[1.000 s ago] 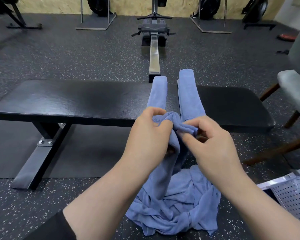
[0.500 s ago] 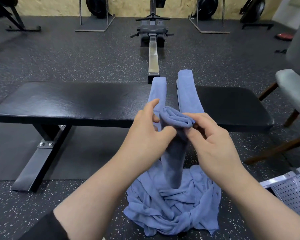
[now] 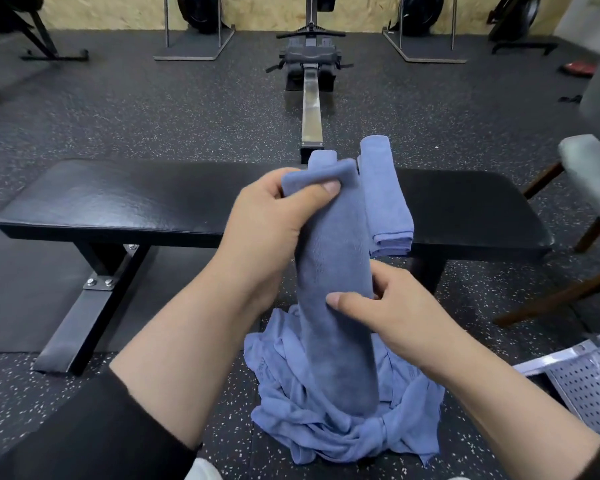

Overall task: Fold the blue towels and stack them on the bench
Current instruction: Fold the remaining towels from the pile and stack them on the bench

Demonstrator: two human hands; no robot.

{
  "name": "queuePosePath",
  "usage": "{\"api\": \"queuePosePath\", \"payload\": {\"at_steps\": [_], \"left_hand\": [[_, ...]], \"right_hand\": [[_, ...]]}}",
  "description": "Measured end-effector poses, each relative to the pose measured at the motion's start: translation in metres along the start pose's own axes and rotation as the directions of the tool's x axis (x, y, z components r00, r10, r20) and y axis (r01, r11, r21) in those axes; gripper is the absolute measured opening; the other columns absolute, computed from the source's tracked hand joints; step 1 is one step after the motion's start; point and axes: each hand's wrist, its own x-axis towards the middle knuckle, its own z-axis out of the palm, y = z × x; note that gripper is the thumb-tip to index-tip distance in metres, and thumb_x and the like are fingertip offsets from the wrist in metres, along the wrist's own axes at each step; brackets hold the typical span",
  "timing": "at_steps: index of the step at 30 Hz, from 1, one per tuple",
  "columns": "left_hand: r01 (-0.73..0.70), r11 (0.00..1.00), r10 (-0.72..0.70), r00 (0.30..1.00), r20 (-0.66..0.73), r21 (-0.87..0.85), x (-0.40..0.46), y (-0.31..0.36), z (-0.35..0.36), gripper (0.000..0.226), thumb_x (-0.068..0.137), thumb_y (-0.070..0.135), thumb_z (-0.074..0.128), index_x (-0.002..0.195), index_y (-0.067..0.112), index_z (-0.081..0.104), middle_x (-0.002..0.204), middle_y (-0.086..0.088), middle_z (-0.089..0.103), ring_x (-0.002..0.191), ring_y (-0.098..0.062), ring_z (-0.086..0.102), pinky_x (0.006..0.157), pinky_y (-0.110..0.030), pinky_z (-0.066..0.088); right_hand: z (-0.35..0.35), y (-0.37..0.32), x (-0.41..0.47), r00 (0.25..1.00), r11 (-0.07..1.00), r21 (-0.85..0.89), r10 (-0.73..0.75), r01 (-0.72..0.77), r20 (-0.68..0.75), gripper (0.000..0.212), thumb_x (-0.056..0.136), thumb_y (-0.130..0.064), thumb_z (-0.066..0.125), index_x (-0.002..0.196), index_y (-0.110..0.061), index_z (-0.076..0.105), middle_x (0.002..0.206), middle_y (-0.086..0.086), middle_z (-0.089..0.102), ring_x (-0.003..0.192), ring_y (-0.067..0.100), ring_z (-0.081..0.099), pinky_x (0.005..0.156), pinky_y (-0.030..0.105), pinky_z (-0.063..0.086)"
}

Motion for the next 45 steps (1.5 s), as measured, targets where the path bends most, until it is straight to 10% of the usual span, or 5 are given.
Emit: {"api": "queuePosePath", "payload": {"at_steps": [9, 18, 27, 31, 45], "left_hand": [[0.340, 0.902, -0.323, 0.940, 0.107, -0.267, 0.001, -0.006, 0.004, 0.041, 0.097, 0.016, 0.064, 0.132, -0.005, 0.059, 0.119, -0.021, 0.070, 0.100, -0.025, 0.068, 0.093, -0.037, 0.054], [0.307, 0.895, -0.287, 0.952, 0.108, -0.324, 0.021, 0.022, 0.004, 0.042, 0.098, 0.017, 0.058, 0.138, 0.001, 0.058, 0.131, -0.016, 0.066, 0.108, -0.024, 0.069, 0.089, -0.034, 0.059], [0.255, 0.878, -0.150, 0.950, 0.274, -0.404, 0.032, 0.046, 0.023, 0.029, 0.089, 0.019, 0.052, 0.114, 0.009, 0.062, 0.101, -0.010, 0.065, 0.097, -0.027, 0.064, 0.098, -0.038, 0.054], [0.255, 0.888, -0.127, 0.935, 0.330, -0.382, 0.024, 0.037, 0.026, 0.040, 0.076, 0.023, 0.057, 0.112, 0.008, 0.064, 0.116, -0.017, 0.055, 0.112, -0.030, 0.054, 0.117, -0.049, 0.034], [0.091, 0.975, -0.054, 0.982, 0.181, -0.202, 0.018, 0.025, 0.023, 0.037, 0.087, 0.020, 0.051, 0.120, 0.006, 0.062, 0.104, -0.011, 0.067, 0.097, -0.025, 0.065, 0.082, -0.037, 0.055]], "right_hand": [[-0.003, 0.001, -0.002, 0.993, 0.999, 0.026, -0.031, 0.034, -0.110, 0.016, 0.096, -0.026, 0.067, 0.111, -0.030, 0.067, 0.105, -0.017, 0.076, 0.099, 0.000, 0.070, 0.089, 0.028, 0.054], [-0.017, -0.001, -0.009, 0.995, 0.987, 0.143, 0.063, -0.074, 0.074, 0.035, 0.079, -0.041, 0.078, 0.108, -0.023, 0.074, 0.102, -0.006, 0.079, 0.097, 0.013, 0.075, 0.090, 0.038, 0.058], [-0.036, 0.001, -0.005, 0.986, 0.984, 0.156, -0.064, 0.089, -0.157, 0.037, 0.085, -0.064, 0.060, 0.104, -0.033, 0.068, 0.102, -0.008, 0.073, 0.095, 0.007, 0.067, 0.091, 0.037, 0.050], [-0.040, -0.003, -0.004, 0.976, 0.972, 0.189, -0.106, 0.143, -0.192, 0.014, 0.097, -0.030, 0.066, 0.111, -0.029, 0.069, 0.101, -0.005, 0.076, 0.087, 0.006, 0.067, 0.081, 0.027, 0.055], [-0.027, -0.004, -0.010, 0.956, 0.977, -0.005, -0.210, 0.213, -0.203, 0.029, 0.105, -0.037, 0.049, 0.082, -0.022, 0.057, 0.067, -0.015, 0.051, 0.063, 0.003, 0.044, 0.062, 0.022, 0.038]]}}
